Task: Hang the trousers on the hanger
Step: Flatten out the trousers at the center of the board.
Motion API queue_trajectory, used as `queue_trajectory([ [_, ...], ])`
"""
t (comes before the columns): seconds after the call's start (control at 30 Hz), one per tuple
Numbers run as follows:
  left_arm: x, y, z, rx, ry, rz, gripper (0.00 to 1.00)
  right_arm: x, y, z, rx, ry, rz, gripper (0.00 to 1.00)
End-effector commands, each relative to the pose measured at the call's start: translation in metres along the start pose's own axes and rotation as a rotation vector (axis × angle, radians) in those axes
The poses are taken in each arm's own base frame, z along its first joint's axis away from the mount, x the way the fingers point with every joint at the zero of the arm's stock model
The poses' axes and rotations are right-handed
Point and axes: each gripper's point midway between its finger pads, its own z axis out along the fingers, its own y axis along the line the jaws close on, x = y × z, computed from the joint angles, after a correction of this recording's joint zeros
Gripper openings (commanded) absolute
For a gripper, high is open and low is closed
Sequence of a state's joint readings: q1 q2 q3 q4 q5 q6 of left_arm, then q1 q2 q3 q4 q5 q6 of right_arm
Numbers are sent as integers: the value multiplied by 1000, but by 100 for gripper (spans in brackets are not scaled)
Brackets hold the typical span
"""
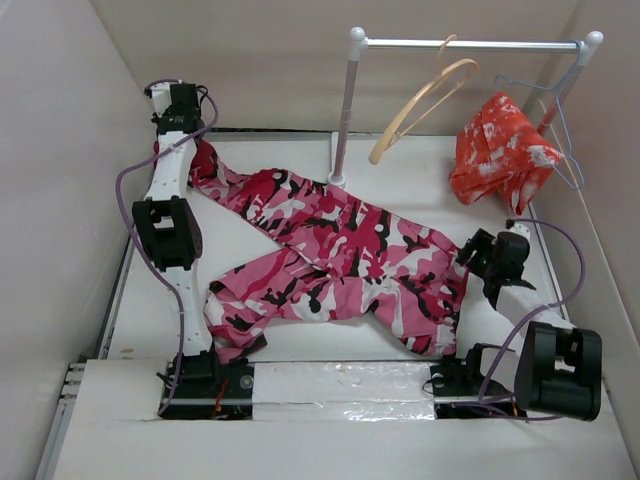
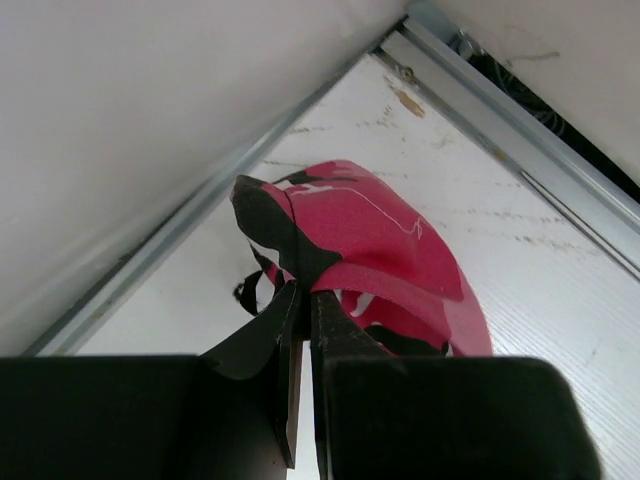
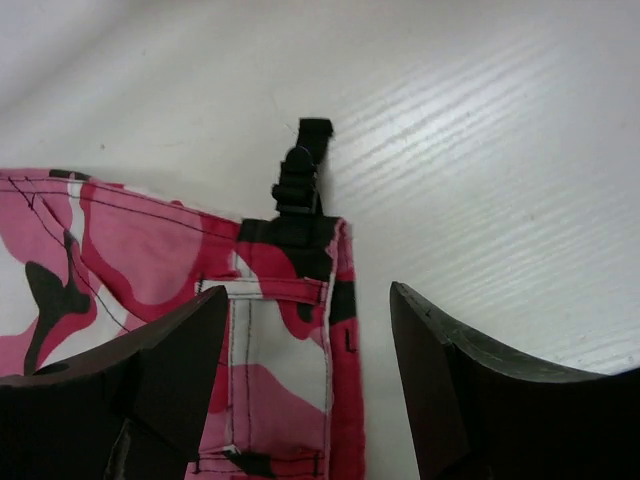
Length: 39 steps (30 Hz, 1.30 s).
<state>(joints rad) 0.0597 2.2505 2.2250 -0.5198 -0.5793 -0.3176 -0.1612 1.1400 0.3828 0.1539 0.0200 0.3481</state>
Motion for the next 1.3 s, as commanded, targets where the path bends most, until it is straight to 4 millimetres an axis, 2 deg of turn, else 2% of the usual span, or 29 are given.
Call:
queue_trajectory([
  [0.0, -10, -17, -7, 82, -25, -89, 0, -20, -1, 4, -80, -74, 123, 72],
  [0.13, -3, -26, -6, 125, -14, -113, 0, -6, -4, 15, -110, 18, 132, 74],
  [0.17, -2, -25, -5, 123, -13, -108, 0, 0, 1, 20, -137, 61, 129, 74],
  [0.3, 4, -23, -2, 117, -6, -90, 0, 3, -2, 30, -160, 108, 146, 66],
  [0.4, 9, -19, -3, 107, -5, -73, 0, 2, 8, 39, -221, 129, 151, 40],
  [0.43, 9, -14, 1, 95, -6, -77, 0, 2, 11, 40, -236, 131, 164, 20],
  [0.47, 10, -13, 1, 94, -4, -74, 0, 2, 15, 41, -259, 135, 167, 9],
  [0.53, 10, -11, -2, 92, -4, -76, 0, -2, 11, 40, -244, 107, 192, 0],
  [0.57, 13, -8, -3, 86, 2, -71, 0, -5, 11, 37, -238, 91, 196, 0],
  [0.63, 7, -3, -9, 81, -16, -80, 0, -23, 8, 27, -210, 28, 200, 0],
  [0.7, 11, 2, -11, 67, -12, -73, 0, -41, -2, 20, -138, -39, 200, 0],
  [0.73, 9, 6, -16, 62, -16, -75, 0, -57, -2, 12, -120, -85, 201, 0],
  [0.83, 10, 18, -24, 31, -12, -66, 0, -83, -24, 7, 17, -177, 233, 0],
  [0.9, 13, 28, -31, 15, -10, -60, 0, -100, -40, 8, 78, -224, 279, 0],
  [1.0, 19, 39, -38, 4, -13, -31, 0, -124, -46, 19, 78, -241, 340, 0],
  [1.07, 23, 43, -41, 3, -11, -15, 0, -129, -57, 24, 119, -215, 373, 0],
  [1.1, 34, 47, -40, -2, 7, 0, 0, -138, -59, 27, 123, -225, 389, 0],
  [1.17, 31, 50, -48, 15, -4, -7, 0, -153, -70, 26, 161, -273, 419, 0],
  [1.27, 38, 52, -54, 31, 18, -2, 0, -176, -88, 31, 215, -304, 450, 0],
])
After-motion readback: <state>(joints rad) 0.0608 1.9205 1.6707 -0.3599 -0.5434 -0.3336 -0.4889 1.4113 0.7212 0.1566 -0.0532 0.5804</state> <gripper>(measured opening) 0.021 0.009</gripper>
